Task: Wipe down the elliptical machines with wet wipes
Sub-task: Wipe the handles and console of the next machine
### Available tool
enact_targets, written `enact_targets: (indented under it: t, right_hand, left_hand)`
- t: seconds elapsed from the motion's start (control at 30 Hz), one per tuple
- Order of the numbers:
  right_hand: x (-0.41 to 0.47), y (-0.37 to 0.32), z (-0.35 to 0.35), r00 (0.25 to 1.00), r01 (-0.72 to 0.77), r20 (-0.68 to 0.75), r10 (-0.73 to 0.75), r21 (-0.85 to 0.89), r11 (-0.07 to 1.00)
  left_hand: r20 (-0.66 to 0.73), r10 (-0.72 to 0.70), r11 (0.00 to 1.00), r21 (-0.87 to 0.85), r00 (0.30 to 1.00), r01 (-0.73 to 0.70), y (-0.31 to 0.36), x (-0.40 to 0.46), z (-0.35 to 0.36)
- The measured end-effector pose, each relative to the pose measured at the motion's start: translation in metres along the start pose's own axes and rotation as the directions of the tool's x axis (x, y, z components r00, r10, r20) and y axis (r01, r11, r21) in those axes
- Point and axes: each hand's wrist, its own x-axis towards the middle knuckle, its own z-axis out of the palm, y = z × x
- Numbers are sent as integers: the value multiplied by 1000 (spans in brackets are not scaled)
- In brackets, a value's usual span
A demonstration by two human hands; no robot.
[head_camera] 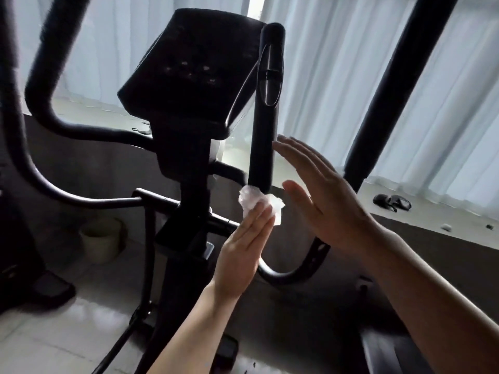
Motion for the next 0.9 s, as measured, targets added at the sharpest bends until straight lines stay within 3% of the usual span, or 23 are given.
enact_targets:
  t: [0.17,0.33,0.47,0.57,0.63,0.7,0.8,0.87,0.9]
  right_hand:
    - [-33,0,9,988,-91,-105,110,175,980]
    - [-53,-5,21,920,-234,-230,318,330,914]
    - [-62,-14,38,923,-267,-116,366,492,829]
    - [-57,-15,48,945,-249,-6,328,639,728]
    - [-56,-16,58,922,-292,36,385,717,633]
    - [-55,-17,64,887,-282,-109,449,644,712]
    - [-31,-13,60,765,-160,-536,357,378,912]
    - [3,-8,56,694,-93,-673,254,266,959]
    - [20,-8,58,700,-67,-682,210,230,971]
  left_hand:
    - [121,-18,1000,20,993,15,-1,-38,-2]
    - [-8,-36,996,-79,999,35,32,-15,-32]
    - [-98,-61,993,-105,993,50,42,17,-51]
    - [-75,-127,967,-231,989,106,46,27,-60]
    - [-22,-221,916,-347,975,200,48,27,-67]
    - [-8,-288,908,-320,958,270,46,24,-74]
    - [-27,-287,949,-148,958,280,34,35,-81]
    - [50,-357,917,-172,933,360,28,51,-80]
    - [111,-425,863,-250,898,439,28,60,-80]
